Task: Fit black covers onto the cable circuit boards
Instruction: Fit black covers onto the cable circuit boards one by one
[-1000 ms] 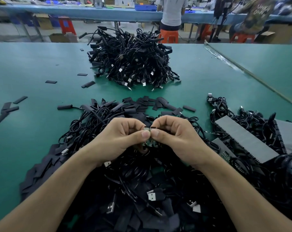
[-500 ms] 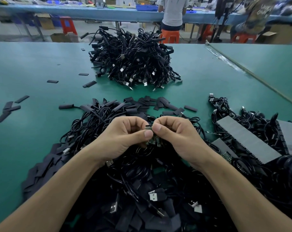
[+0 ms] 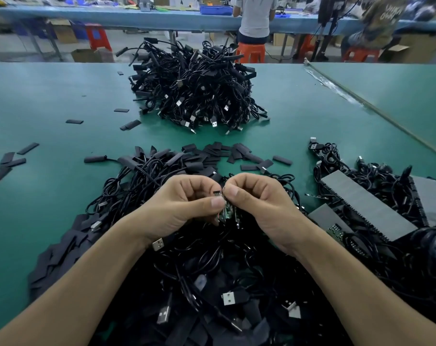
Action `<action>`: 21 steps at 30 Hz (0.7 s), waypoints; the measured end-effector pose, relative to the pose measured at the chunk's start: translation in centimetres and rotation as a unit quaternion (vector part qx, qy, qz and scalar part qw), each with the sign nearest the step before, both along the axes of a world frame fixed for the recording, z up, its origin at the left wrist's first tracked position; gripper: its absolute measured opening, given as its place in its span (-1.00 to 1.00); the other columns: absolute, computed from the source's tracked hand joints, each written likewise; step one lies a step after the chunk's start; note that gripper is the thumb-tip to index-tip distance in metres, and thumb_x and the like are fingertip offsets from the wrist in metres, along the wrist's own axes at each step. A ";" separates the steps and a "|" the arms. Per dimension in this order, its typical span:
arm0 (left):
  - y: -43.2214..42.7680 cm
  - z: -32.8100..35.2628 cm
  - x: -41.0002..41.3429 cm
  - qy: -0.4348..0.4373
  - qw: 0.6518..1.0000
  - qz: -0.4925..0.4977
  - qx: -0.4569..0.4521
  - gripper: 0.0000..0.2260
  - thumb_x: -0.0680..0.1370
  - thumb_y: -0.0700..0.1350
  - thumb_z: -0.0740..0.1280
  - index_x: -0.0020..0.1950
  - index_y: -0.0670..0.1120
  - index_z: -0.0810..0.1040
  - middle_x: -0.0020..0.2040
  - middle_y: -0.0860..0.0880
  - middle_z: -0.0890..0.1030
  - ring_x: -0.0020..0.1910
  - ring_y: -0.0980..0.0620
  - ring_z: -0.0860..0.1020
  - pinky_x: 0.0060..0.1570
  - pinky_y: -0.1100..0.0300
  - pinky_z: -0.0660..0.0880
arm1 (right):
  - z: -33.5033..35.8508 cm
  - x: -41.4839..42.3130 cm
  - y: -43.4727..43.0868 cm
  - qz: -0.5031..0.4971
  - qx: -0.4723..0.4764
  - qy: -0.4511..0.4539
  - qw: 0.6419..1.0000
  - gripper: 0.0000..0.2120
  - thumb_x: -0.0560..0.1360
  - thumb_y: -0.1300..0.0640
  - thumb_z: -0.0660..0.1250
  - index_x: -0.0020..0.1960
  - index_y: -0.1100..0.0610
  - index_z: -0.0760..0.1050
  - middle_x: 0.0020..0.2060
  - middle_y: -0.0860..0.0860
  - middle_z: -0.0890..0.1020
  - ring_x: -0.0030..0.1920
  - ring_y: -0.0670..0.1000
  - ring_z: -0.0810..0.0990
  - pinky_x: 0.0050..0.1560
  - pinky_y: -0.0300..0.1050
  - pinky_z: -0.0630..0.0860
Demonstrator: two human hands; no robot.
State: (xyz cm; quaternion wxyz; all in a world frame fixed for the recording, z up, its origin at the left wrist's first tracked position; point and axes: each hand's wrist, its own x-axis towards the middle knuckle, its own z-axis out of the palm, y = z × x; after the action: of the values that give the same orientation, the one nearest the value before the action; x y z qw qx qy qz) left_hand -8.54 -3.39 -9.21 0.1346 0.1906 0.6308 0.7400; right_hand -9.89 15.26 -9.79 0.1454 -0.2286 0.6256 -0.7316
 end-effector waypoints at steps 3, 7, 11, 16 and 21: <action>0.2 -0.2 -0.3 -0.034 0.998 0.031 0.038 -0.92 0.52 -0.21 0.38 -0.12 -0.19 0.50 -0.33 0.02 0.58 -0.35 0.17 0.58 -0.30 0.34 0.56 | -0.5 -0.1 -0.5 -0.113 0.043 0.085 0.989 -0.86 0.57 0.19 0.35 -0.15 0.04 0.56 -0.33 -0.15 0.59 -0.31 -0.18 0.51 -0.24 -0.33 0.47; -0.4 -0.4 -0.6 -0.054 0.984 0.086 0.147 -0.87 0.52 -0.08 0.35 -0.05 -0.12 0.47 -0.10 -0.12 0.69 -0.03 -0.08 0.68 -0.03 0.01 0.64 | -0.6 -0.1 -0.2 -0.325 0.094 0.184 0.923 -0.83 0.60 0.18 0.33 -0.13 -0.04 0.48 -0.32 -0.17 0.55 -0.33 -0.20 0.47 -0.26 -0.37 0.41; -1.4 0.8 -0.9 0.015 0.962 0.167 0.217 -0.93 0.57 -0.07 0.31 -0.06 -0.03 0.54 -0.30 -0.01 0.60 -0.29 0.04 0.61 -0.10 0.08 0.62 | -0.6 0.1 0.2 -0.415 0.135 0.226 0.871 -0.87 0.61 0.08 0.31 -0.06 -0.10 0.42 -0.20 -0.18 0.56 -0.18 -0.15 0.53 -0.08 -0.16 0.53; -1.1 1.7 -0.7 0.174 0.941 0.289 0.009 -0.88 0.57 0.05 0.31 -0.04 0.14 0.65 -0.42 0.17 0.38 -0.46 0.17 0.29 -0.45 0.31 0.36 | -0.8 0.6 0.2 -0.452 0.226 0.326 0.799 -0.80 0.58 -0.05 0.31 0.10 0.04 0.57 0.00 -0.06 0.45 0.03 -0.10 0.37 0.15 0.07 0.36; 0.1 1.0 -0.4 0.228 0.910 0.319 -0.134 -0.76 0.63 -0.03 0.21 0.25 0.18 0.56 -0.38 0.22 0.46 -0.42 0.23 0.40 -0.39 0.38 0.39 | -0.6 1.6 -0.1 -0.279 0.227 0.461 0.811 -0.69 0.56 -0.02 0.33 -0.27 0.14 0.57 -0.38 -0.07 0.59 -0.37 -0.05 0.52 -0.32 -0.04 0.50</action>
State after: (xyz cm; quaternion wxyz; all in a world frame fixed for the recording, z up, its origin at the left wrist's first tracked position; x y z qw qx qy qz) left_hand -8.96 -3.28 -8.20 -0.2317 0.1232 0.7649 0.5882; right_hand -8.32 15.19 -10.40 -0.3232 -0.3151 0.8044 -0.3862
